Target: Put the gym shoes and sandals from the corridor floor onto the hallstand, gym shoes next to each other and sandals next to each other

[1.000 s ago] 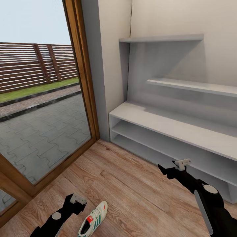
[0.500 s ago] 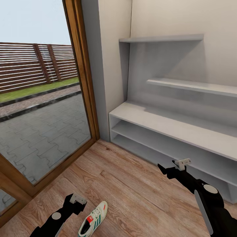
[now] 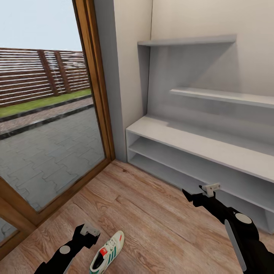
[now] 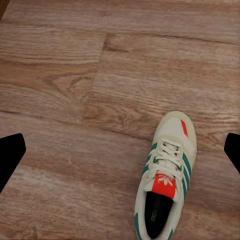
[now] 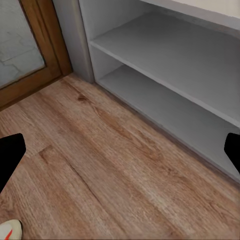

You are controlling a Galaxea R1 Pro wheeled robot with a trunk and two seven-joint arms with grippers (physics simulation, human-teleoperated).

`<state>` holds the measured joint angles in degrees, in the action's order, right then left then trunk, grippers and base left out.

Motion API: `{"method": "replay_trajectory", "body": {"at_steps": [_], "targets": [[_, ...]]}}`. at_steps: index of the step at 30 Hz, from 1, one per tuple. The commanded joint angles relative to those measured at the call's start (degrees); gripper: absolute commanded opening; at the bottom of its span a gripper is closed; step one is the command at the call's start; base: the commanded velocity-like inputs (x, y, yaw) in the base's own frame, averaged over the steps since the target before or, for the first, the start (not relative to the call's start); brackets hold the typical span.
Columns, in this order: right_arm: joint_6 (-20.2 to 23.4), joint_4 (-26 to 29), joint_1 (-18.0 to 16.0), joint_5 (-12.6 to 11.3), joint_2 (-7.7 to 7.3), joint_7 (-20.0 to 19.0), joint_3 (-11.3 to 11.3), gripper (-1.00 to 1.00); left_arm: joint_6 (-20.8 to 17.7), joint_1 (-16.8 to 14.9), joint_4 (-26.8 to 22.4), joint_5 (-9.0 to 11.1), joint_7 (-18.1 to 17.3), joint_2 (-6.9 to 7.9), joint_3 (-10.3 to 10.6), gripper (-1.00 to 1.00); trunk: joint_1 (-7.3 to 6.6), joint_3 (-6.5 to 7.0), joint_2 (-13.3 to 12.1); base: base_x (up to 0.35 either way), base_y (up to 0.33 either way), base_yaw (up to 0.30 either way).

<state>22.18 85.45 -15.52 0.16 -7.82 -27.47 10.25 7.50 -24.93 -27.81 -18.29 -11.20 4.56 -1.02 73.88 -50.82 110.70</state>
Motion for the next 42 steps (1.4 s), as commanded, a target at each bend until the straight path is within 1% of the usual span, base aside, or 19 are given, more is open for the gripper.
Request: {"method": "replay_trajectory", "body": {"at_steps": [1,11,42], "targets": [[0.39,0.07,-0.04,0.01,0.01,-0.29,0.08,1.0,0.24,-0.03,0.01,-0.43,-0.15,0.0,-0.12,1.0,0.22,-0.24,0.44,0.0,0.0,0.0],[0.49,0.07,-0.04,0.01,0.0,-0.3,0.04,1.0,0.24,-0.03,0.03,-0.43,-0.14,0.0,-0.12,1.0,2.41,-2.52,4.45,0.0,0.0,0.0],[0.5,0.15,-0.04,0.01,0.0,-0.3,0.04,1.0,0.24,-0.03,0.46,-0.43,-0.37,-0.01,0.27,1.0,9.22,-10.82,16.88,0.0,0.0,0.0]]}}
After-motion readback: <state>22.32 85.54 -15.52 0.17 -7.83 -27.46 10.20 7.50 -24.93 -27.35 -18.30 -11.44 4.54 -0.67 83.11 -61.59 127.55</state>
